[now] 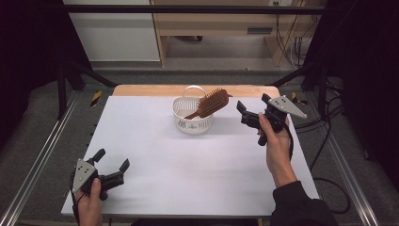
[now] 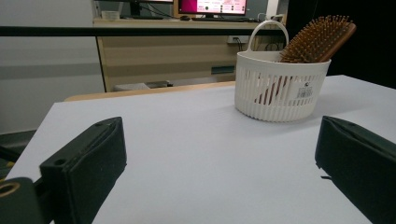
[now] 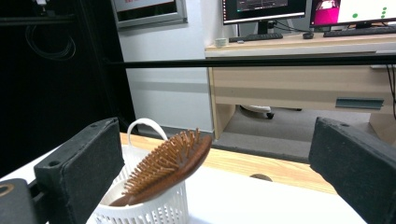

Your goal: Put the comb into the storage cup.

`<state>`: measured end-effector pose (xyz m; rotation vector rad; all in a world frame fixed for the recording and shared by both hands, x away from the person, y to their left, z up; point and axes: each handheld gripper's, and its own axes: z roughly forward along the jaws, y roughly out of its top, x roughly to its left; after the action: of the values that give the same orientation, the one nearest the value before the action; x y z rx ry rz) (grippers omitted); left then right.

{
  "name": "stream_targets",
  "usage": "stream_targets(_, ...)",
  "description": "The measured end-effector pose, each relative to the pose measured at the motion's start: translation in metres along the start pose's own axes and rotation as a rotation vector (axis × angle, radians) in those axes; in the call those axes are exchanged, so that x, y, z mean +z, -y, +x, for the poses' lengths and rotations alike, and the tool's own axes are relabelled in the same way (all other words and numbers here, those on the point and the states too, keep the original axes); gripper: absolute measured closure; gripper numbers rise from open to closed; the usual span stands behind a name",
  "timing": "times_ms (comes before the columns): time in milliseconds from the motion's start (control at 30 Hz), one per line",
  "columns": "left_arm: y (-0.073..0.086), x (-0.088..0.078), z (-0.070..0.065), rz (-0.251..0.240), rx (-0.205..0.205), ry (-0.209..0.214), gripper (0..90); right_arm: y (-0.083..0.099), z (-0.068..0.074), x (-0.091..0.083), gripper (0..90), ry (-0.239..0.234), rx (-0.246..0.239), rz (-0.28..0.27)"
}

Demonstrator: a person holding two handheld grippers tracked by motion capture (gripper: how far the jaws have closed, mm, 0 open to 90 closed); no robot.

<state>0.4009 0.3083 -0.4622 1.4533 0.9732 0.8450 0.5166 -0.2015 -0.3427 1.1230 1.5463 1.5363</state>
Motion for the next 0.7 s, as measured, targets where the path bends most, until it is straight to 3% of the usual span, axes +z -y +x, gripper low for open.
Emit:
stream_targets(233,0.004,-0.002,0.004,0.007,-0.019,-0.008,1.3,0.005,-0.007,-0.013,3.5,-0.009,-0.015,-0.007)
stream_targets(700,0.004,-0.002,0.001,0.006,-0.006,-0.001,1.3,0.006,-0.018,-0.049,3.4,-0.028,-0.02,-0.039)
